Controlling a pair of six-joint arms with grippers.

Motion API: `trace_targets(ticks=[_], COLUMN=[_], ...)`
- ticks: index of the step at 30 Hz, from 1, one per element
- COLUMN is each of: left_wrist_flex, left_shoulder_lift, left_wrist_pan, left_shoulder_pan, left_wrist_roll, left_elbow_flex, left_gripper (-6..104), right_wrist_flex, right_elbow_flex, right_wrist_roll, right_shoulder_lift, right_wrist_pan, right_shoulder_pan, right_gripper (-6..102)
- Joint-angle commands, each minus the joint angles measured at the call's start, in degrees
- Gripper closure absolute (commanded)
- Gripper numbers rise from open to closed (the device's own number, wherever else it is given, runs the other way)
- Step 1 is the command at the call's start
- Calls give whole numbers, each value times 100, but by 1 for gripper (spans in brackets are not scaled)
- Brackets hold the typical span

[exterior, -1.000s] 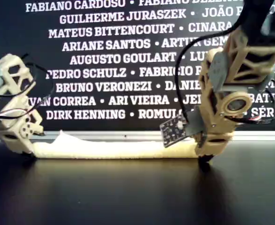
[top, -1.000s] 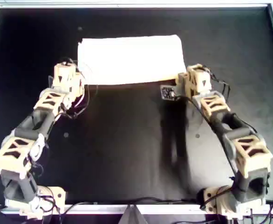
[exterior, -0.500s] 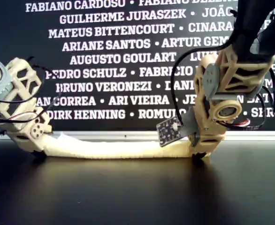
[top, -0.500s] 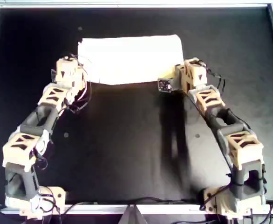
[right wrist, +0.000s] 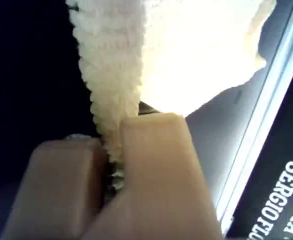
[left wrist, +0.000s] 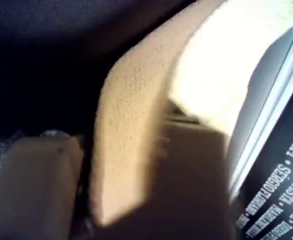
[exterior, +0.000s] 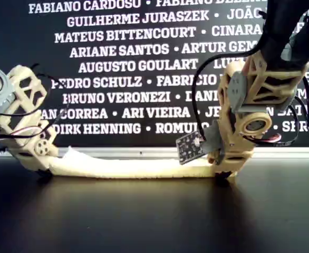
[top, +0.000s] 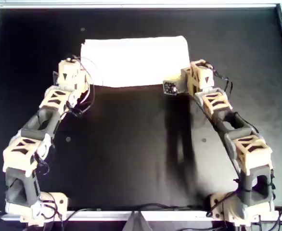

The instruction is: Fold a cloth

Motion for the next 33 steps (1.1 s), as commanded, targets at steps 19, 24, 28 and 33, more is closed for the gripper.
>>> trace_targets(ticks=[19,24,28,33], left_wrist_flex=[202,202,202,202], left_shoulder_lift=[2435,2979,3226,3472], left_wrist_pan=[44,44,44,44], left_shoulder_pan=[-281,-299,-299,-299], left_wrist_roll=[-79,-79,-18,0], left_elbow_flex=[2083,3041,3507,3797], left_gripper=[99,99,99,99], right_wrist_flex=[-220,-220,-220,-220], right_elbow_flex=[2558,3480,4140,4667], right_wrist_roll=[-53,0,-53,-53], right_shoulder_lift=[2918,3428,3727,4184], right_wrist_pan=[-18,-35,-35,-35], right_shoulder_pan=[-18,26,26,26], right_gripper=[94,94,94,94])
